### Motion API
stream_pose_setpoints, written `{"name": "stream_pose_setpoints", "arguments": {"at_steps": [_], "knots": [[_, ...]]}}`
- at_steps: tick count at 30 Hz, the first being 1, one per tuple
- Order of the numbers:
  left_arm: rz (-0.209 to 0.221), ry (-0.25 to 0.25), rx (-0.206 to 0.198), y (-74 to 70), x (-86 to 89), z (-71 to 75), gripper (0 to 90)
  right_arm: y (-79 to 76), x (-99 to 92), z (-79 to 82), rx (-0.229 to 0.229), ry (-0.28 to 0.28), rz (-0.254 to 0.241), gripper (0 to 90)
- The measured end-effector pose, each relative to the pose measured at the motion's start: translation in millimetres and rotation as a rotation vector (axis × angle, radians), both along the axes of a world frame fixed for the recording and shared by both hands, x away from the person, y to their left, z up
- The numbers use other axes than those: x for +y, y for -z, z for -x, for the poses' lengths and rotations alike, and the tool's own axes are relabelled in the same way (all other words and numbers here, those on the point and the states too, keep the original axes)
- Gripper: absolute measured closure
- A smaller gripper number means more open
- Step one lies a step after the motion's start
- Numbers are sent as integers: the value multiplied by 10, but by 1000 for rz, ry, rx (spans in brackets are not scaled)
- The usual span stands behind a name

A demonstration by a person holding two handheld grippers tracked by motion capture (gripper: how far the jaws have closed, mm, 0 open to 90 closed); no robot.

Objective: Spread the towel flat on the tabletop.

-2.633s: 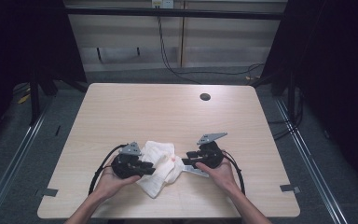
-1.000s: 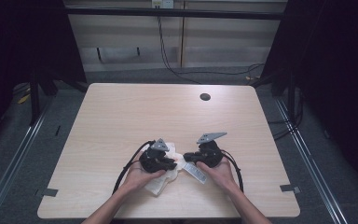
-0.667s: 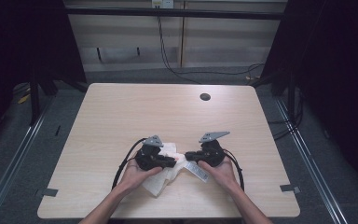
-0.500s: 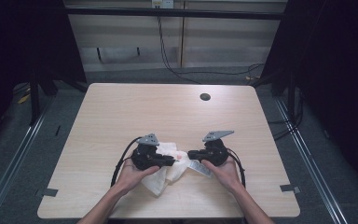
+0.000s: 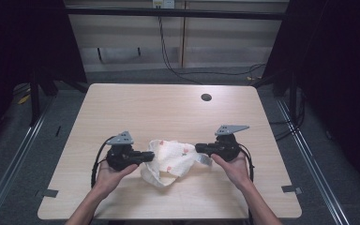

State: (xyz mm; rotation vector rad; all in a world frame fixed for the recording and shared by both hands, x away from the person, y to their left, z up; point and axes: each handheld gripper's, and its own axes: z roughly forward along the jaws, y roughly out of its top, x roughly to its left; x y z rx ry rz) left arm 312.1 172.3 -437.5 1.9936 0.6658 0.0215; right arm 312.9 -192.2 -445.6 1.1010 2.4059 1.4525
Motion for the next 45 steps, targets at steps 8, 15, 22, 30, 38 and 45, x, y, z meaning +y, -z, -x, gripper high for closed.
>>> {"name": "stream_pose_setpoints", "arguments": {"at_steps": [8, 15, 22, 30, 38, 45], "knots": [[19, -49, -33, -132, 290, -20, 863, -116, -134, 16, -22, 29, -19, 858], [51, -76, -44, -199, 413, -1, 863, -255, -232, 80, -26, 27, -3, 858], [80, -65, -83, -401, 429, -35, 863, -518, -311, 87, -65, 30, -3, 859], [119, -72, -129, -662, 520, -89, 864, -829, -386, 31, -109, 41, -10, 858], [148, -74, -183, -869, 542, -104, 864, -1181, -385, 45, -167, 37, -2, 859], [171, -84, -210, -1008, 601, -128, 865, -1374, -403, 72, -206, 43, -14, 861]]}}
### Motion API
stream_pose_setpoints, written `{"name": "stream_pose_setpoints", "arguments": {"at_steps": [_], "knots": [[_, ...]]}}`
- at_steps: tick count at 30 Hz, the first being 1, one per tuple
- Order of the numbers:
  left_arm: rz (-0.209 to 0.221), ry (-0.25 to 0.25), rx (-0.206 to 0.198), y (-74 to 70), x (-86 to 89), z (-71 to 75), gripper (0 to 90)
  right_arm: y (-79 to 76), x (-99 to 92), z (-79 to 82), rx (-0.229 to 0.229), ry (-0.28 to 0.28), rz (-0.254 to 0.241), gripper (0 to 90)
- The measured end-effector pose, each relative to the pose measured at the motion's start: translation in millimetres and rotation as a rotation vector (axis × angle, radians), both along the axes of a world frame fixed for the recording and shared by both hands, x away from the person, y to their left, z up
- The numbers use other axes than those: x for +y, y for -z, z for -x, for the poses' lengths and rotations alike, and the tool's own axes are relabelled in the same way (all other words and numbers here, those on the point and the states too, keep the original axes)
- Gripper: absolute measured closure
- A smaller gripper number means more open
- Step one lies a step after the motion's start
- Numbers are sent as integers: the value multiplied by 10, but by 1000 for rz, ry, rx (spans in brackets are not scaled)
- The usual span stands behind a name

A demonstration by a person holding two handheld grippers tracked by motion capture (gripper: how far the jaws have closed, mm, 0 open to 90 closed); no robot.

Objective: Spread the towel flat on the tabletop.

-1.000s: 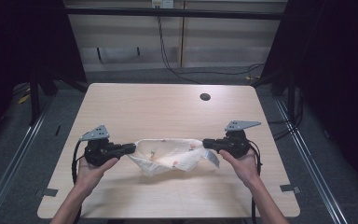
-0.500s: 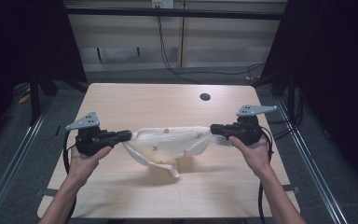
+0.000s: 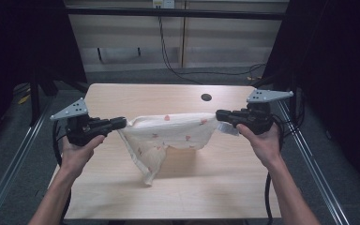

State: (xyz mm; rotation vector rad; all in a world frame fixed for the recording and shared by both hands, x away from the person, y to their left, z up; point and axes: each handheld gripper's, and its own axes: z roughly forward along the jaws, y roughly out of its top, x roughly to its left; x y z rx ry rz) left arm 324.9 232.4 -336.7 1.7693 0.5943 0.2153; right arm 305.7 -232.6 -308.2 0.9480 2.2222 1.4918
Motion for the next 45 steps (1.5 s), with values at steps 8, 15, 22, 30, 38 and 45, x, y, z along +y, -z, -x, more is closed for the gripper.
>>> {"name": "stream_pose_setpoints", "arguments": {"at_steps": [8, 15, 22, 30, 38, 45], "knots": [[3, 18, -15, -7, -75, 74, 865, -105, -52, 117, -35, 7, -6, 866], [-2, 35, -41, -110, -119, 142, 864, -190, -109, 306, -59, -2, -26, 866], [-26, 74, -52, -182, -212, 251, 864, -285, -190, 475, -69, -20, -28, 866], [-48, 76, 0, -48, -332, 135, 863, -191, -243, 451, -57, -2, -17, 866], [-44, 53, 44, 200, -413, -77, 862, 65, -306, 195, 4, 35, -6, 866], [-62, 42, 67, 334, -440, -160, 860, 226, -289, 25, 33, 35, -26, 866]]}}
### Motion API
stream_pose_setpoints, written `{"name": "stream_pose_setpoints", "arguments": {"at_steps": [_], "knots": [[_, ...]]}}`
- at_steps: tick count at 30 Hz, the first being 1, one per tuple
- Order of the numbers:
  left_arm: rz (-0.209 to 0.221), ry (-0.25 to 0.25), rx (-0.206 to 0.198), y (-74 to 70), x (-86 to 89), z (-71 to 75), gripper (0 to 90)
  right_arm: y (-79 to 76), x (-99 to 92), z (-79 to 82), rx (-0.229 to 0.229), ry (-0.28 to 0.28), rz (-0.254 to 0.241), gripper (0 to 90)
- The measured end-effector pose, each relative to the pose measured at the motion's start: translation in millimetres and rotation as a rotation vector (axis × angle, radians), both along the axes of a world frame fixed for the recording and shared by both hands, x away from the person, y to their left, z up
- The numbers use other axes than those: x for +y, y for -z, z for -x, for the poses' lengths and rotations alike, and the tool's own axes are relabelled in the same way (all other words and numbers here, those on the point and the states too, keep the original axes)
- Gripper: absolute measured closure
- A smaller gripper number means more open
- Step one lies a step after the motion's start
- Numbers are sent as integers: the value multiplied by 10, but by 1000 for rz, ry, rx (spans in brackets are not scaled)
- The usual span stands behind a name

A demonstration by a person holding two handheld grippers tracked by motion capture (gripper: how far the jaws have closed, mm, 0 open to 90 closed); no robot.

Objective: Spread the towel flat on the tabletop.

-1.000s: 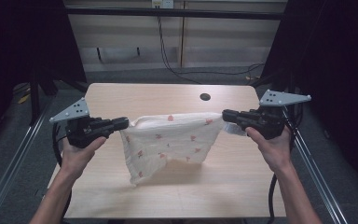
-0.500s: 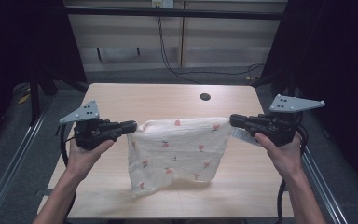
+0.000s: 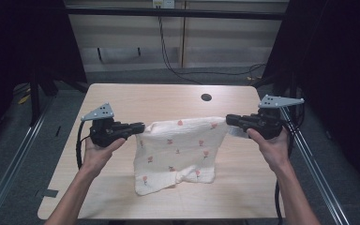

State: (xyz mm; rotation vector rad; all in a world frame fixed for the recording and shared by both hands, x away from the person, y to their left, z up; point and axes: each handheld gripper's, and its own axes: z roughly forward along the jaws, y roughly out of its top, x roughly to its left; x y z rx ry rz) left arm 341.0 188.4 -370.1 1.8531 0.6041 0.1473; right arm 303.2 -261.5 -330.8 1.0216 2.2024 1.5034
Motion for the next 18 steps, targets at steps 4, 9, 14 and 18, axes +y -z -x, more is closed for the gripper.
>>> {"name": "stream_pose_setpoints", "arguments": {"at_steps": [4, 9, 14, 18], "knots": [[2, -2, 3, 102, 22, -91, 859, 111, 14, -105, 19, 4, 3, 865], [-12, -9, 39, 281, -17, -232, 857, 218, 59, -253, 53, 13, 8, 864], [10, -15, 51, 346, -22, -308, 850, 299, 101, -311, 66, 25, 45, 864], [0, -17, 54, 382, -19, -310, 852, 390, 59, -318, 79, 40, 36, 864]]}}
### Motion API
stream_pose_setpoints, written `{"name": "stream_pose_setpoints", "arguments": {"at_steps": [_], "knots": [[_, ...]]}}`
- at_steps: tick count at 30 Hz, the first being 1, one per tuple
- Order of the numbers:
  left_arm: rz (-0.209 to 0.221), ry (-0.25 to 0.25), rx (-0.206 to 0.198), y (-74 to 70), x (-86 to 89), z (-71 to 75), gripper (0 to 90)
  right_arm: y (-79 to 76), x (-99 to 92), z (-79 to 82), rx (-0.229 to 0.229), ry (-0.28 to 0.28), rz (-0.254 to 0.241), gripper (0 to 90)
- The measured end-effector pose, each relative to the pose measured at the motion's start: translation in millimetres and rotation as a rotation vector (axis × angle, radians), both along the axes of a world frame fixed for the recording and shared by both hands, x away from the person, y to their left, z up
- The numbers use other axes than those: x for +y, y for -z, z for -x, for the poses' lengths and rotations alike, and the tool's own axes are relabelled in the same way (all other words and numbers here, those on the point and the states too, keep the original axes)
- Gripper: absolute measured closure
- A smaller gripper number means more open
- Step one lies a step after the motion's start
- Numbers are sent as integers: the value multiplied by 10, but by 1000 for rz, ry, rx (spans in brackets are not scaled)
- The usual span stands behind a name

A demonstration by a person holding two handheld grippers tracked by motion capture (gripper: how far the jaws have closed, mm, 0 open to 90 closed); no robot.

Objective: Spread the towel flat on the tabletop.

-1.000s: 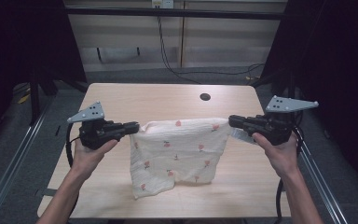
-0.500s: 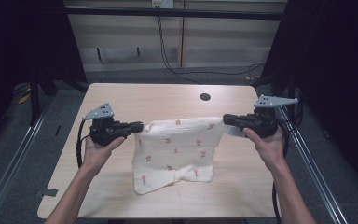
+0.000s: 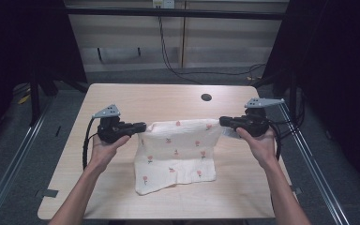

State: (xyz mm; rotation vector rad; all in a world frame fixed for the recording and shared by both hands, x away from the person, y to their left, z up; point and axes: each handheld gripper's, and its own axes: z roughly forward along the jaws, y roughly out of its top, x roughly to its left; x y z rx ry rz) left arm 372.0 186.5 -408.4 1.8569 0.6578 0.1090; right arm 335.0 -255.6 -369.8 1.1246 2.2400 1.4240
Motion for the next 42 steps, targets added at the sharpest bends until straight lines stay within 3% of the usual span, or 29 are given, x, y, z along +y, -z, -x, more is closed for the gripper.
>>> {"name": "stream_pose_setpoints", "arguments": {"at_steps": [4, 6, 8, 10, 13, 16, 19, 20, 24, 27, 34, 37, 42], "knots": [[10, 9, 11, 10, -4, -9, 855, 100, -52, -34, 18, 23, 21, 865], [11, 0, 13, 24, -15, -28, 855, 146, -65, -60, 25, 35, 14, 865], [3, -14, 26, 57, -32, -80, 855, 180, -65, -90, 33, 32, -26, 865], [-25, -34, 30, 75, -39, -155, 854, 209, -47, -133, 37, 39, -22, 865], [19, -58, 51, 109, -11, -241, 849, 246, -7, -197, 41, 36, -12, 865], [17, -71, 57, 142, 6, -270, 838, 290, 22, -271, 66, 40, 5, 864], [14, -81, 62, 169, 24, -268, 838, 324, -4, -315, 78, 49, -10, 864], [-10, -92, 47, 181, 29, -262, 838, 332, -12, -325, 77, 51, -1, 864], [-32, -105, 54, 217, 69, -275, 835, 383, -31, -362, 93, 69, 37, 864], [-27, -126, 65, 237, 109, -318, 844, 420, -8, -401, 97, 68, 30, 864], [-57, -154, 81, 288, 113, -399, 841, 494, 148, -601, 121, 46, 39, 864], [-82, -174, 94, 303, 97, -452, 849, 500, 190, -637, 111, 43, 60, 860], [-63, -217, 100, 301, 113, -443, 669, 520, 173, -709, 135, 95, 78, 697]]}}
